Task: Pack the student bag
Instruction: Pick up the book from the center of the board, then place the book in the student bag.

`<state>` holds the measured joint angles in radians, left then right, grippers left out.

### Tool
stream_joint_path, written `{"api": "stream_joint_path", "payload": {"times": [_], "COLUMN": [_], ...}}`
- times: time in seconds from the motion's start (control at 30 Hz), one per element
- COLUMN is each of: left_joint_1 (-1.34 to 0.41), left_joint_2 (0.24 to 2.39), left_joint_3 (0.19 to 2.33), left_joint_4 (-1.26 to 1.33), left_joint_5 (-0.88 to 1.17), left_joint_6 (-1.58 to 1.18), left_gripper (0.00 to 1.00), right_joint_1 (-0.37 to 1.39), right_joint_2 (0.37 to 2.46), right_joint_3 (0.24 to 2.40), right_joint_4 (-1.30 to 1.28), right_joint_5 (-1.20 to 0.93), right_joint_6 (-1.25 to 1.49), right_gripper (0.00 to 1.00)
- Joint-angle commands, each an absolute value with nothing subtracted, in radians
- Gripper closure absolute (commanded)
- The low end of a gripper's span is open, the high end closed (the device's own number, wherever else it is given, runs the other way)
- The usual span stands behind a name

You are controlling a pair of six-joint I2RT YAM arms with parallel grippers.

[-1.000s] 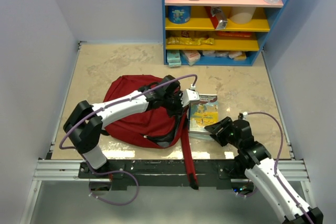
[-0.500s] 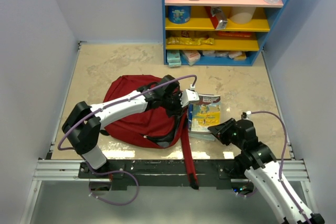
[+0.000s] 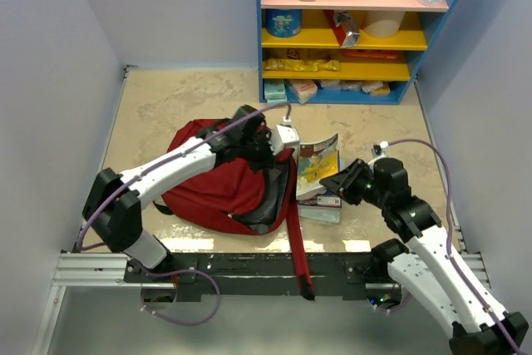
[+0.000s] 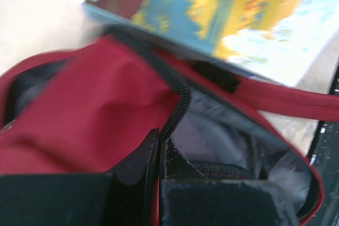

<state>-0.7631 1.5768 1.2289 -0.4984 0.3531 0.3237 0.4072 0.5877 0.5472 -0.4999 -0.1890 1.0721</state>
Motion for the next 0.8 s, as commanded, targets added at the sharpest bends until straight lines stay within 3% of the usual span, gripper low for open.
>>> {"api": "stream_joint_path", "payload": {"times": [0.0, 0.2, 0.77], "left_joint_1": [-0.632, -0.555, -0.552], "left_joint_2": [1.464, 1.384, 1.293], "left_joint_3": [1.272, 1.302, 1.473], "left_joint_4": [-0.566, -0.638, -0.686], "left_joint_5": [0.331, 0.322, 0.276], "left_joint_6": [0.345, 0.384, 0.390], "left_gripper": [1.00, 1.00, 1.00], "right_joint_1": [0.408, 0.410, 0.469], "right_joint_2": [0.638, 0.675, 0.837], "right_joint_3": [0.704, 0.750, 0.719], "right_joint_4": [-0.318, -0.192, -0.227], "right_joint_5": [-0.311, -0.449, -0.632], "right_joint_6": [1.009, 1.048, 0.922], "right_gripper": [0.93, 0.94, 0.94]}}
